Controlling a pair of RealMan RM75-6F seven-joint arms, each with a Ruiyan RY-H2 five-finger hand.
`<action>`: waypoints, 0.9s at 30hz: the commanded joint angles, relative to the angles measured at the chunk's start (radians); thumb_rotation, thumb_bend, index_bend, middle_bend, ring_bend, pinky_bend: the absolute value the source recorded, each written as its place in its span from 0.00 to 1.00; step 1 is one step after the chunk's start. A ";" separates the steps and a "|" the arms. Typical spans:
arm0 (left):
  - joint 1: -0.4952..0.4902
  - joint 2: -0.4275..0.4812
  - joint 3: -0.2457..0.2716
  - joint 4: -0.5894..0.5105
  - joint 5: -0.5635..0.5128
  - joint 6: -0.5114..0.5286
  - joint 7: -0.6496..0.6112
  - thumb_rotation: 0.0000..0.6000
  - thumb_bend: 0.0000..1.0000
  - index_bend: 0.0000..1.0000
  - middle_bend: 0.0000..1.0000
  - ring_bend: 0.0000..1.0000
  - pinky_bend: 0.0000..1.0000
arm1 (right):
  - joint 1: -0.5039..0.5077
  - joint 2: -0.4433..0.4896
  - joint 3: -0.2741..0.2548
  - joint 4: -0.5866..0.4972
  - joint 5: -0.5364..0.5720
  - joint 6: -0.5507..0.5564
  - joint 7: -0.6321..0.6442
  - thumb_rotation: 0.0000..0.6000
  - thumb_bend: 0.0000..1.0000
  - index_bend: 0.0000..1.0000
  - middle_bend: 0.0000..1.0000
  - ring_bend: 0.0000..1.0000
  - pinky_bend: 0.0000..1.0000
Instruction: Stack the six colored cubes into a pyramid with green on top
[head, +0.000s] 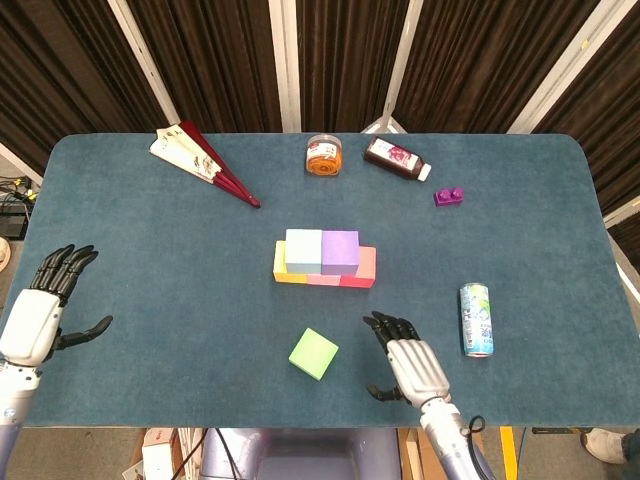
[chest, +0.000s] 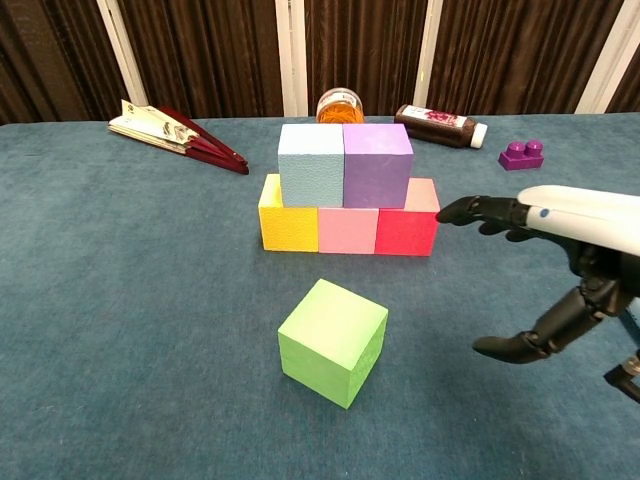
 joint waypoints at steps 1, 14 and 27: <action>0.018 -0.012 -0.018 -0.001 0.002 0.034 0.007 1.00 0.27 0.11 0.07 0.00 0.00 | 0.041 0.022 0.022 0.022 0.029 -0.054 0.011 1.00 0.27 0.09 0.06 0.00 0.00; 0.039 -0.027 -0.039 -0.034 -0.035 -0.007 0.112 1.00 0.27 0.11 0.06 0.00 0.00 | 0.169 0.045 0.088 0.045 0.219 -0.144 0.081 1.00 0.27 0.09 0.07 0.00 0.00; 0.041 -0.057 -0.073 -0.008 -0.041 -0.020 0.118 1.00 0.27 0.11 0.06 0.00 0.00 | 0.317 0.012 0.147 0.080 0.396 -0.203 0.106 1.00 0.27 0.09 0.07 0.00 0.00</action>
